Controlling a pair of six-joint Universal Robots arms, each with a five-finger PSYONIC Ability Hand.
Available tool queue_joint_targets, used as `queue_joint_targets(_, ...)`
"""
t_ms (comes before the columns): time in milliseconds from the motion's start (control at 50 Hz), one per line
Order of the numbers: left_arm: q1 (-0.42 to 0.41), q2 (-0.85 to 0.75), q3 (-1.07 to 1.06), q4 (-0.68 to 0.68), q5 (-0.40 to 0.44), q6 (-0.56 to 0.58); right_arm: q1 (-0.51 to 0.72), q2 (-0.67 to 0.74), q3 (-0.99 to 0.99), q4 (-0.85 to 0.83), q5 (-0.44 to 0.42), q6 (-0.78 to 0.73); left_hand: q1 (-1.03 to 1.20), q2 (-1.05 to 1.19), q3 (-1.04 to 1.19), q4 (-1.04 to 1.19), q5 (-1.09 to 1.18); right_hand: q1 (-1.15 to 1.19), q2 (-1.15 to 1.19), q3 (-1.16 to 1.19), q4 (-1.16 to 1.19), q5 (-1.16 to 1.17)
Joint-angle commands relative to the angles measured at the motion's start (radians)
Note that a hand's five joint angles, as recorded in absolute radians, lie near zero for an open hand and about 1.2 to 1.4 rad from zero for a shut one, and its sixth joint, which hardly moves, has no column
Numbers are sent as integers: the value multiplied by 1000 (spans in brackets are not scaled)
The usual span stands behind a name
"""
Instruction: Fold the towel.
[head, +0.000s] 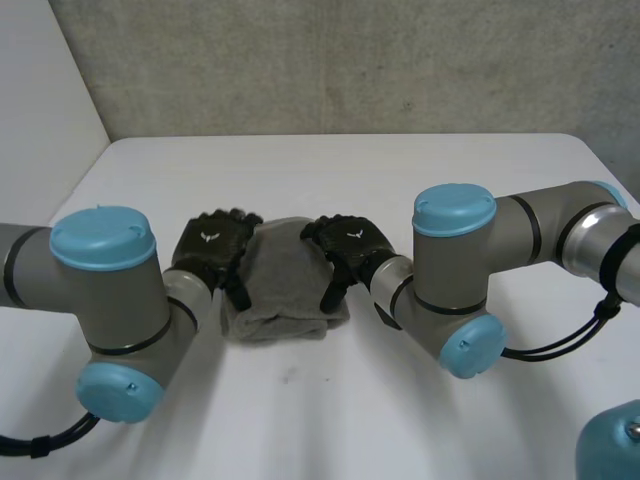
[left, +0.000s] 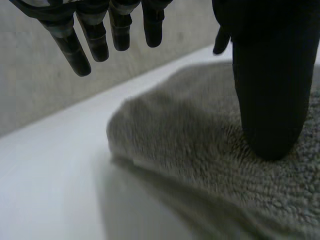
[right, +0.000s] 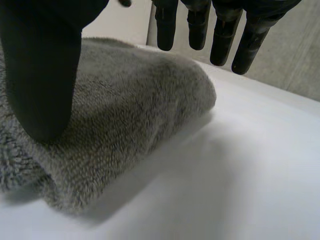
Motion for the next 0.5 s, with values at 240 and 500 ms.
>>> queue_joint_targets(240,60,389,-8,-109,5,0,-114,-492,156,-78,124,-20,1,0,1,0,-28,-27,-42,-32,-53,-52)
queue_joint_targets(500,138,526,-5,-220,28,-13,-201,-621,312,-79,252,-143,1,0,1,0,-28,-27,-42,-32,-53,-52)
